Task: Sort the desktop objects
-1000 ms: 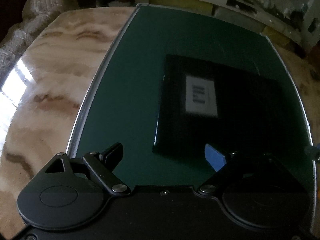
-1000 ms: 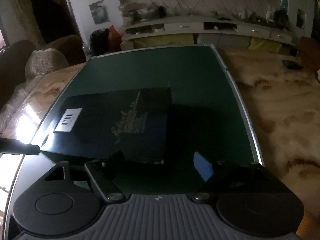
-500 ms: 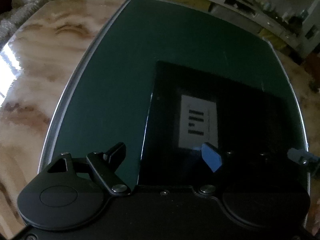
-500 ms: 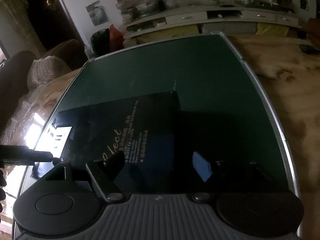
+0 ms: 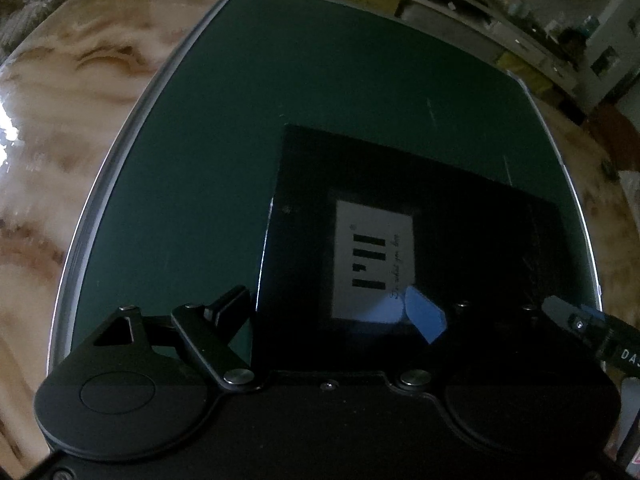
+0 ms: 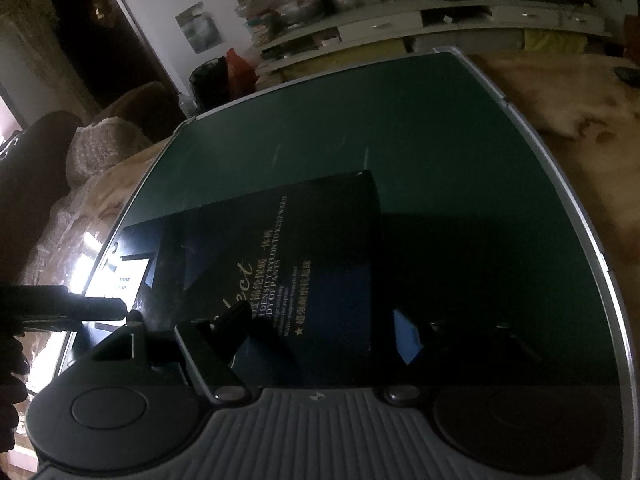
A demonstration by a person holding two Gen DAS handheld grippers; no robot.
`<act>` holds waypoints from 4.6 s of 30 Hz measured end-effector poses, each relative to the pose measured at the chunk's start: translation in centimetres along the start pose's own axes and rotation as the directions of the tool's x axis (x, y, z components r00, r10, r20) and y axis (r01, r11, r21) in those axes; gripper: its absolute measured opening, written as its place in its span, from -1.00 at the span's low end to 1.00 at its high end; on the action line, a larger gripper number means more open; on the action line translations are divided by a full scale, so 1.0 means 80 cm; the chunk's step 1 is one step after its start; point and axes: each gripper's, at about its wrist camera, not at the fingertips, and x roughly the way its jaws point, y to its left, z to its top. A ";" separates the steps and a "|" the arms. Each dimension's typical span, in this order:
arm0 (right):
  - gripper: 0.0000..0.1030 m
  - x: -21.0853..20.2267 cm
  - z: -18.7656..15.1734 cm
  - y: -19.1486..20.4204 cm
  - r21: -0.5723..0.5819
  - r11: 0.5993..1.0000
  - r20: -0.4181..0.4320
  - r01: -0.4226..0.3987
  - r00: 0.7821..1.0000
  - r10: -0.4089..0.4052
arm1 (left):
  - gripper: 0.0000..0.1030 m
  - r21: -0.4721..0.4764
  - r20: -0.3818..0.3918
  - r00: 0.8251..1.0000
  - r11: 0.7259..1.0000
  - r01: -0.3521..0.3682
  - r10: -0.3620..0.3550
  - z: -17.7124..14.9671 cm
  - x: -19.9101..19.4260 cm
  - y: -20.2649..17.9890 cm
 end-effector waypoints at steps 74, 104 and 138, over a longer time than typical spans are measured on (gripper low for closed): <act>0.00 -0.272 -0.188 0.069 -0.079 0.997 0.066 0.012 0.998 -0.007 | 0.44 0.175 -0.014 0.997 0.982 -0.066 0.070 -0.259 -0.222 -0.046; 0.53 -0.235 -0.173 -0.174 0.144 0.989 -0.045 0.047 0.998 -0.040 | 0.75 0.112 -0.026 0.995 0.989 -0.095 0.098 -0.305 -0.194 -0.134; 0.53 -0.259 -0.194 -0.096 0.070 0.994 -0.055 -0.083 0.995 0.087 | 0.26 0.042 -0.005 0.998 0.997 0.058 -0.058 -0.290 -0.202 -0.103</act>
